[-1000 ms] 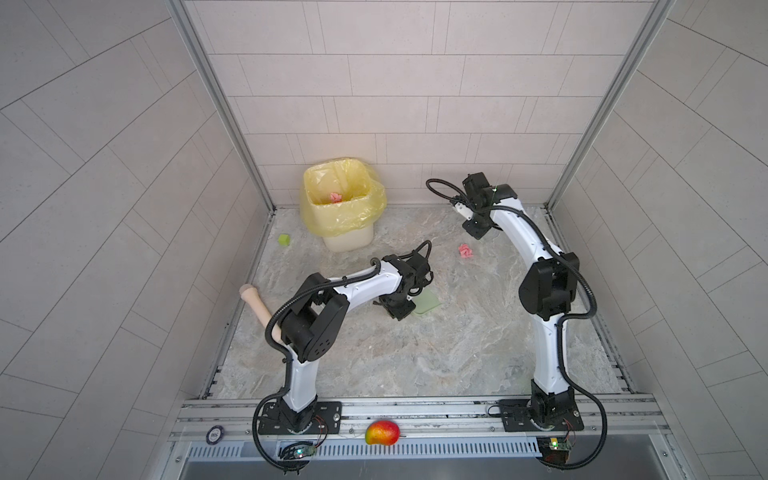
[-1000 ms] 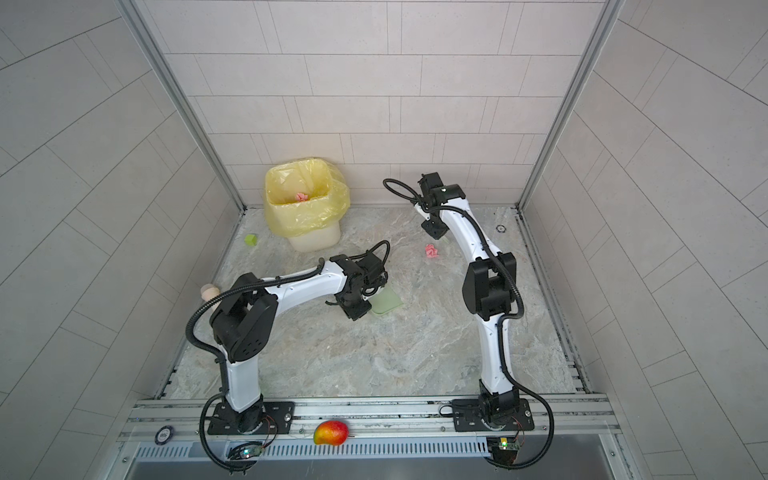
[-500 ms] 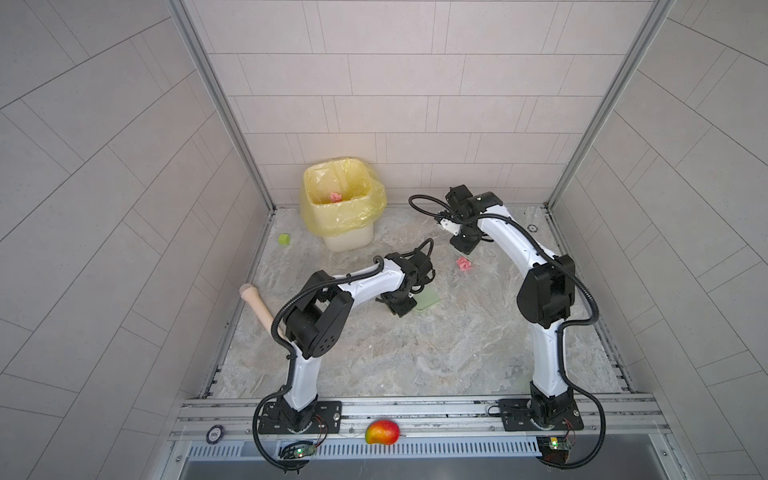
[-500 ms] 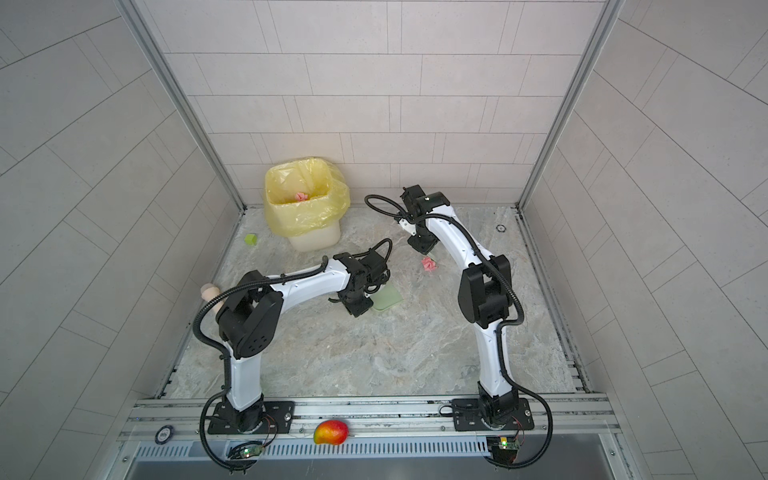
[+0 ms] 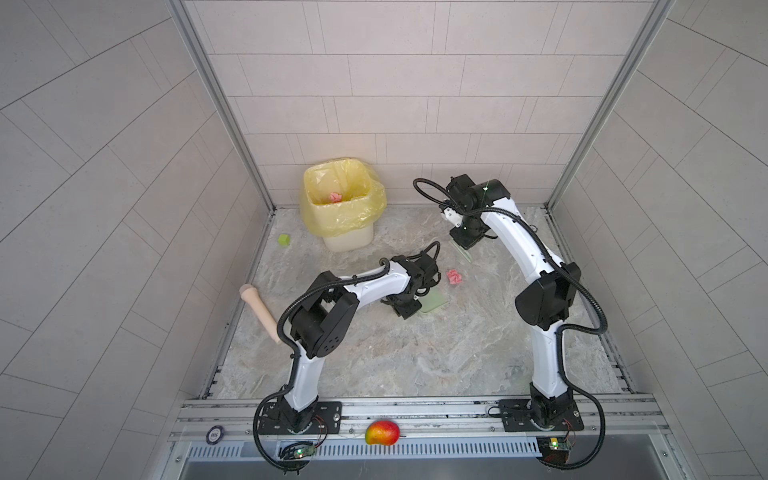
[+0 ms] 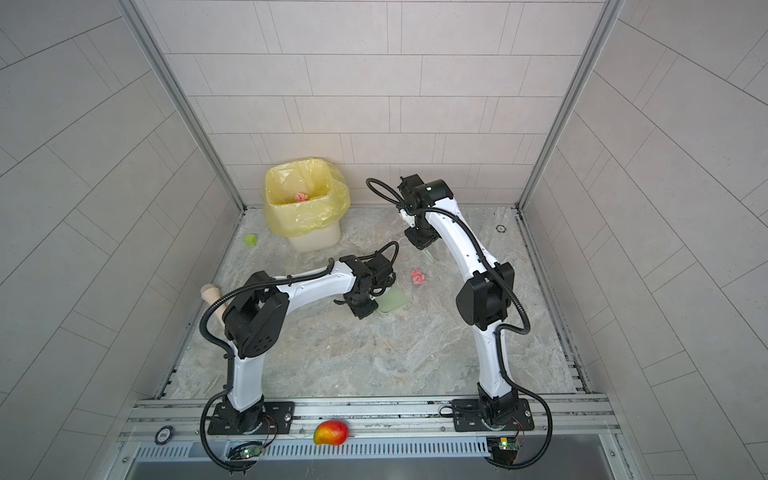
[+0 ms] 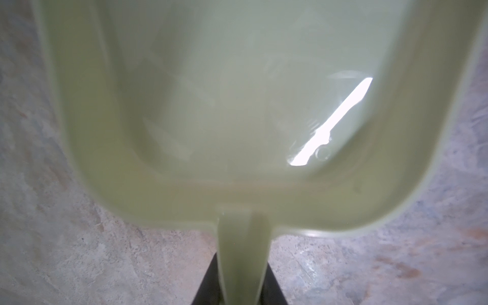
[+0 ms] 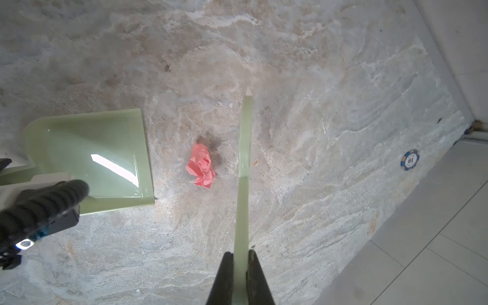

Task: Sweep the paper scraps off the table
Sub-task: 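Sweep the pink scrap into the green dustpan with the right gripper's brush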

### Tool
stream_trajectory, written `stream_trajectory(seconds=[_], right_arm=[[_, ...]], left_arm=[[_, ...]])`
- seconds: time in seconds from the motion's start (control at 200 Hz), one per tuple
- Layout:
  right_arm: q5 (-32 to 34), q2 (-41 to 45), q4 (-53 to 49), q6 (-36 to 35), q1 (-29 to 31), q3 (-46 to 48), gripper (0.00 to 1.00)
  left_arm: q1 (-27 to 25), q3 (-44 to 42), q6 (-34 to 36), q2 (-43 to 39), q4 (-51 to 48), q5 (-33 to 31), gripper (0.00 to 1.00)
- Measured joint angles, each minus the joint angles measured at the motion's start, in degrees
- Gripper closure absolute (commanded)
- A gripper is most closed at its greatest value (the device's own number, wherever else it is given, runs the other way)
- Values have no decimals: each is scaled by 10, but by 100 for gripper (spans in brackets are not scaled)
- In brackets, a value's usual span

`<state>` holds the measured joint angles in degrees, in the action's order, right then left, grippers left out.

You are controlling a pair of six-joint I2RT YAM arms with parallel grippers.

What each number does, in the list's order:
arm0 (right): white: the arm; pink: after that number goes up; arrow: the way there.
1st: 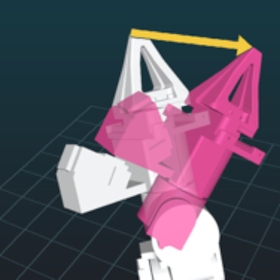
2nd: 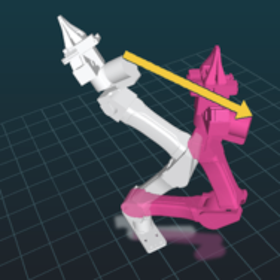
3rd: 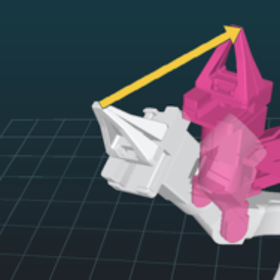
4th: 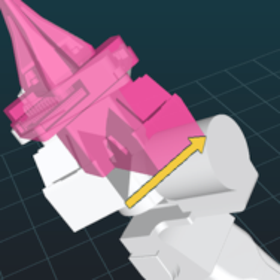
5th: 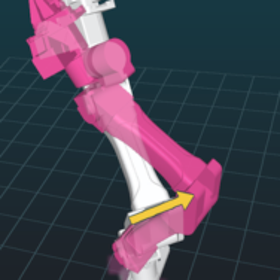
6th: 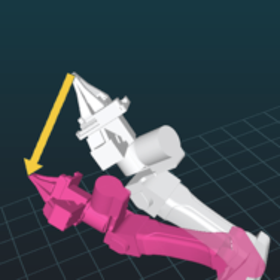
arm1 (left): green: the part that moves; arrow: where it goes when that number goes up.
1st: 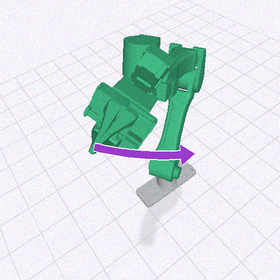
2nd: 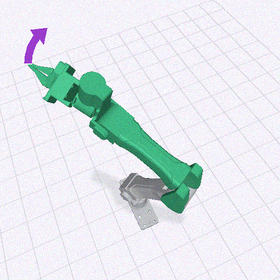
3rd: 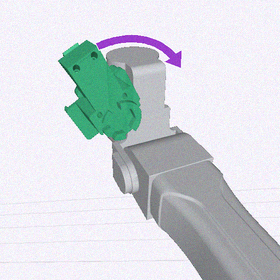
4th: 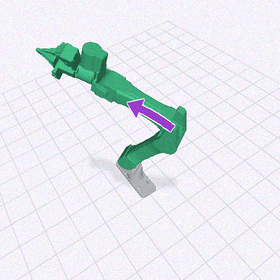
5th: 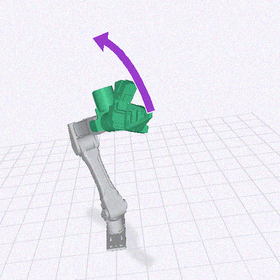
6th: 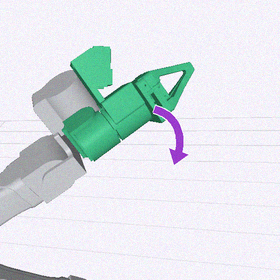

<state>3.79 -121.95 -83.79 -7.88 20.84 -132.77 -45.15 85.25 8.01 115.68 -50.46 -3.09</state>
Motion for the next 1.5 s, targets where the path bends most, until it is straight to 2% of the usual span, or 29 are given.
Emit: stream_trajectory(seconds=[0.29,0.721,0.971,1.306,1.501], right_arm=[[0,-50,-33,23,-2,-4,100],[-30,-52,-47,30,9,-3,100],[-86,-51,-63,46,9,-3,100],[-197,-47,-82,73,14,-9,100],[-215,-37,-83,80,12,-9,100]], left_arm=[[0,70,11,37,-19,1,100],[4,112,17,71,-71,5,100],[7,118,18,71,-77,5,100],[7,118,18,74,-78,5,100],[7,117,17,74,-76,5,100]])
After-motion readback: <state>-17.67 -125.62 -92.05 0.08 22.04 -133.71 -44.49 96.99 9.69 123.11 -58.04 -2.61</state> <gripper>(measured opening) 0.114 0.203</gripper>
